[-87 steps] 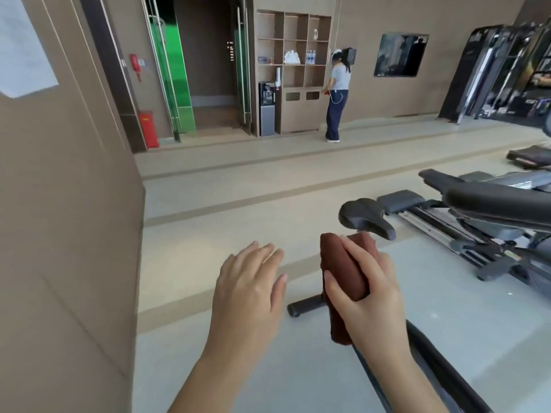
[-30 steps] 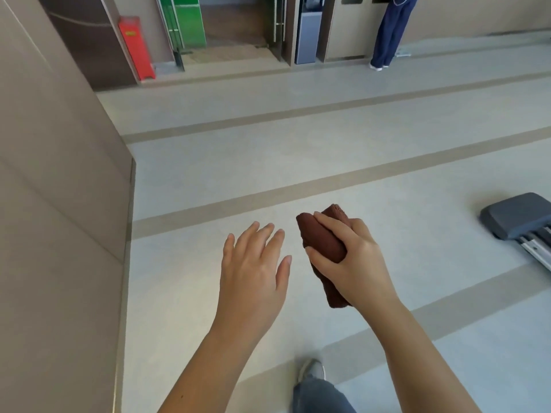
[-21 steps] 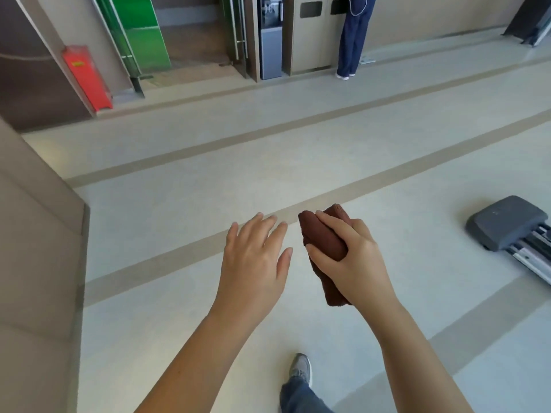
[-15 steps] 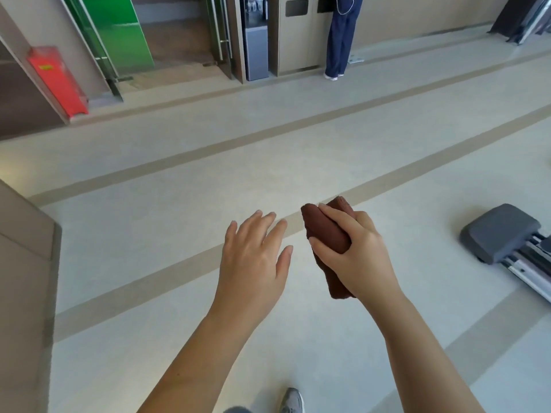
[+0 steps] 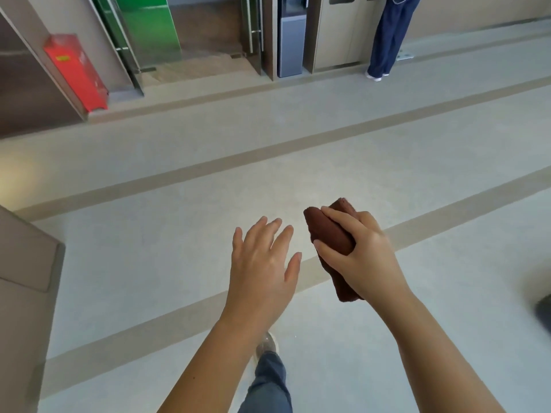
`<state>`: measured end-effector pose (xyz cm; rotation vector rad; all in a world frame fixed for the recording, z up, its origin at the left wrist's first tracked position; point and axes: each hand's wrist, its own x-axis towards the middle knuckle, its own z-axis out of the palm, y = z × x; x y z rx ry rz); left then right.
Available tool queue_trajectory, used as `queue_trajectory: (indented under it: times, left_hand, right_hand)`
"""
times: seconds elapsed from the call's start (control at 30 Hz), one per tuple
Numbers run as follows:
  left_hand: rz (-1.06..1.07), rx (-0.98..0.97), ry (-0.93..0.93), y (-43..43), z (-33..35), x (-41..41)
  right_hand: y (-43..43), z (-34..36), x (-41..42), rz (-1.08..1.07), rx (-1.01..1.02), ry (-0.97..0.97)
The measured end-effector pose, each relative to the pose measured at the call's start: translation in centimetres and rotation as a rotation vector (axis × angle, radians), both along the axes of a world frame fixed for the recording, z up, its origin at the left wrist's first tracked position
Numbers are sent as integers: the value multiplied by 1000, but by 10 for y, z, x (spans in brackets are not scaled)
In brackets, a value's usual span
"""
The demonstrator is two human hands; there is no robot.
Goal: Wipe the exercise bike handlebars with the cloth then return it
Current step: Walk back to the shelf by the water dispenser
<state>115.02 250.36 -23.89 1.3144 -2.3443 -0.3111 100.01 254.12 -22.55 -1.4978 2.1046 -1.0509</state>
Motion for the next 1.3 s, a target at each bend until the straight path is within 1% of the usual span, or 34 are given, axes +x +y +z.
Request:
queue_trajectory:
  times: [0.07, 0.17, 0.37, 0.43, 0.63, 0.77, 0.9, 1.03, 1.17, 1.23, 1.3]
  left_hand:
    - [-5, -13, 31, -56, 6, -11]
    - [8, -59, 28, -132, 16, -33]
    - [-43, -27, 1, -251, 18, -89]
    - [-71, -41, -1, -294, 16, -120]
    - [-160, -184, 49, -428, 17, -242]
    - [-147, -109, 74, -508, 26, -320]
    - [-120, -125, 72, -583, 31, -374]
    - [-53, -75, 44, -655, 29, -401]
    - [-35, 16, 8, -741, 17, -426]
    - [-35, 10, -2, -793, 11, -437]
    - [-24, -23, 34, -853, 8, -449]
  right_hand:
    - [-59, 8, -10, 19, 15, 17]
    - [-136, 15, -30, 28, -15, 15]
    - [-242, 11, -93, -66, -10, -36]
    - [-279, 7, -122, -85, -13, -35]
    - [-398, 5, -237, -174, -86, -55]
    - [-482, 18, -316, -176, -72, -38]
    - [-565, 25, -367, -117, -72, -23]
    - [-642, 21, -398, -63, -33, -39]
    - [-733, 9, -426, -50, -28, -51]
    - [-785, 4, -439, -50, -33, -42]
    - [-847, 1, -452, -32, -27, -32]
